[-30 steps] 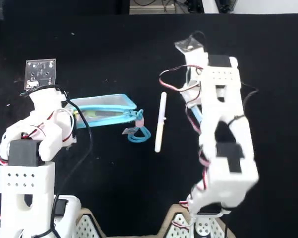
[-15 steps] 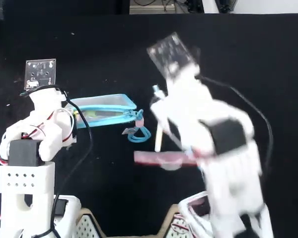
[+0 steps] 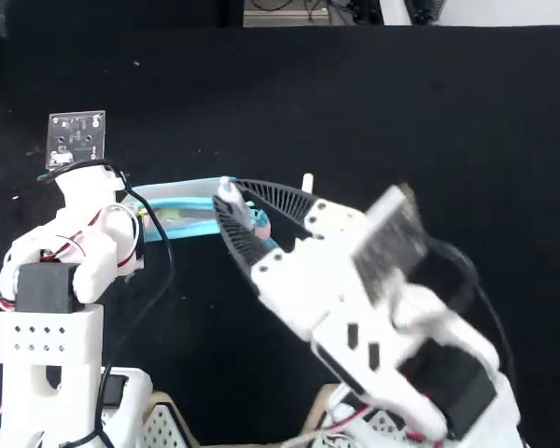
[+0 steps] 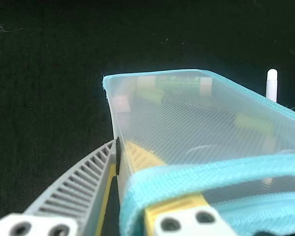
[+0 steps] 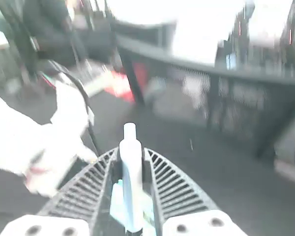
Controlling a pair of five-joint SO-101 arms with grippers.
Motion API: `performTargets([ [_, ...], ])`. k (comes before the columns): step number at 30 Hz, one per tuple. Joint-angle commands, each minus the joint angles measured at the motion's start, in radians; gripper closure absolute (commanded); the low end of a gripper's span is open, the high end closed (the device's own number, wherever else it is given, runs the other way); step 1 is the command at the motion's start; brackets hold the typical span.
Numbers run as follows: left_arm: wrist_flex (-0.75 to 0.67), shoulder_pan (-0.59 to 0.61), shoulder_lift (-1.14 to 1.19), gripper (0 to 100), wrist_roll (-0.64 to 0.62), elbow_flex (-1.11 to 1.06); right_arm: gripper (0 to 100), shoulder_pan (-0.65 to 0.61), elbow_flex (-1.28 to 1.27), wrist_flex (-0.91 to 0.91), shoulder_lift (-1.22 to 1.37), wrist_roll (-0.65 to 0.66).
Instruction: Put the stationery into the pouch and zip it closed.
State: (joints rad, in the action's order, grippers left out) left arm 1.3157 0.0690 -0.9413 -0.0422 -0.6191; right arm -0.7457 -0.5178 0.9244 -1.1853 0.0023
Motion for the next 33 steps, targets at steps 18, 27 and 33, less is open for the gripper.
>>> performTargets([
  [18, 0.003, 0.010, 0.003, 97, 0.006, -0.012, 98.7, -0.094, -0.478, -0.807, -0.150, 0.002],
  [27, 0.003, 0.010, 0.003, 97, 0.006, -0.012, 98.7, -0.092, -0.558, -0.807, -0.116, 0.003],
  [33, 0.003, 0.010, 0.003, 97, 0.006, -0.012, 98.6, -0.069, -0.667, -0.775, -0.120, 0.003],
])
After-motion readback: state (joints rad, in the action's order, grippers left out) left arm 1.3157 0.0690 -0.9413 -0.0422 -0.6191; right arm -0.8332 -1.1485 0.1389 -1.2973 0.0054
